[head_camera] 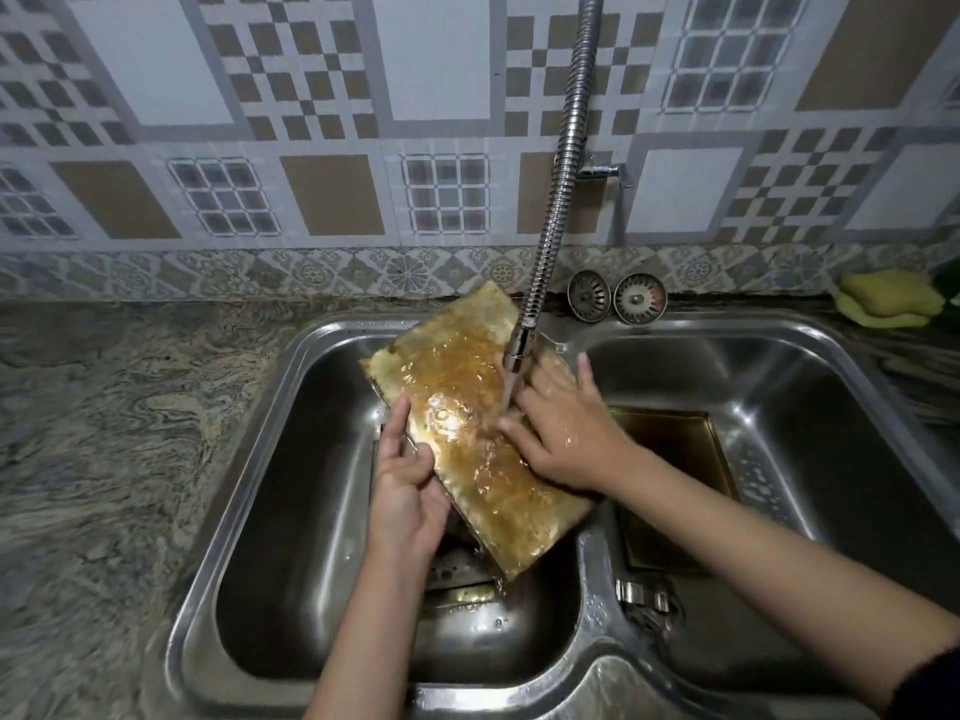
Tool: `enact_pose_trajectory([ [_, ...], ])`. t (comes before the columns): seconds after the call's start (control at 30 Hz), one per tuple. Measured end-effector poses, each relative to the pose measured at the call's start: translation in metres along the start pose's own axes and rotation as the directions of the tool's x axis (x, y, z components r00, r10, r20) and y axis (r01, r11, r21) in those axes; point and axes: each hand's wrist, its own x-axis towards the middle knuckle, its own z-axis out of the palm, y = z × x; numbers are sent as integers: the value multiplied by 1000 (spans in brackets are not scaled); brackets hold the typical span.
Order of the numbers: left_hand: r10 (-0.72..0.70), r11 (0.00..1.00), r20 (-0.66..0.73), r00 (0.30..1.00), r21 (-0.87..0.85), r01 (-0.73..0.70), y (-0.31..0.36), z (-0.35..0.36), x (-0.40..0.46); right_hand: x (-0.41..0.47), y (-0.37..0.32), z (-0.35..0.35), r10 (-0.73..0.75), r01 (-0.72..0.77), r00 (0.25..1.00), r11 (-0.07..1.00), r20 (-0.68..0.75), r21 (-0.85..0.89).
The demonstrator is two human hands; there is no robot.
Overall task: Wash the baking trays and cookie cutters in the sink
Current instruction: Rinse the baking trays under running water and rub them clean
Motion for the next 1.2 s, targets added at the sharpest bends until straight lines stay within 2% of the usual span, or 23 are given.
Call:
enact_pose_trajectory([
  [0.07,-13,1000,15,1000,18,13,-7,2,1,10,-5,1,78,-77,997,997,-20,9],
  [0.1,-15,999,13,1000,28,14,-9,3,3,12,-13,5,64,-64,998,998,-26,1],
  [0.23,48,996,52,997,70,-52,8,3,11,-9,-48,32,-237,240,965,971,-114,13],
  [0.3,82,988,34,996,128,-86,22,-4,11,-17,-40,37,-274,283,952,958,-136,51],
  [0.33,94,983,22,995,156,-96,28,-8,10,-16,-30,38,-233,243,964,968,-131,63],
  [0.4,83,976,-12,996,203,-79,36,-17,8,-10,-10,33,-61,69,995,991,-76,112],
  [0.47,33,966,-29,999,259,-24,36,-20,2,2,1,27,96,-92,995,983,-18,160],
  [0.5,-1,955,-21,1000,296,7,31,-19,-1,8,-1,25,129,-127,992,979,-3,160],
  [0.6,-70,935,-10,998,348,69,16,-9,-6,15,-33,28,49,-58,997,985,60,161],
  [0.73,-19,933,-132,991,353,64,32,-16,2,-15,-68,43,-129,104,989,958,78,269],
  [0.8,6,928,-183,983,368,63,47,-30,6,-32,-58,44,-132,103,988,953,84,284],
  [0.87,24,918,-215,976,392,63,57,-42,8,-41,-40,41,-39,0,993,946,115,323],
  [0.9,29,913,-230,973,402,68,58,-46,9,-44,-33,37,23,-72,992,919,128,388],
  [0.97,19,911,-265,964,402,92,54,-48,9,-45,-24,27,118,-161,987,785,111,598],
  [1.07,-51,918,-306,951,361,165,37,-42,8,-46,-21,14,222,-202,969,453,109,868],
  [1.2,-168,931,-280,945,271,246,20,-28,7,-51,-17,5,318,-290,909,15,270,957],
])
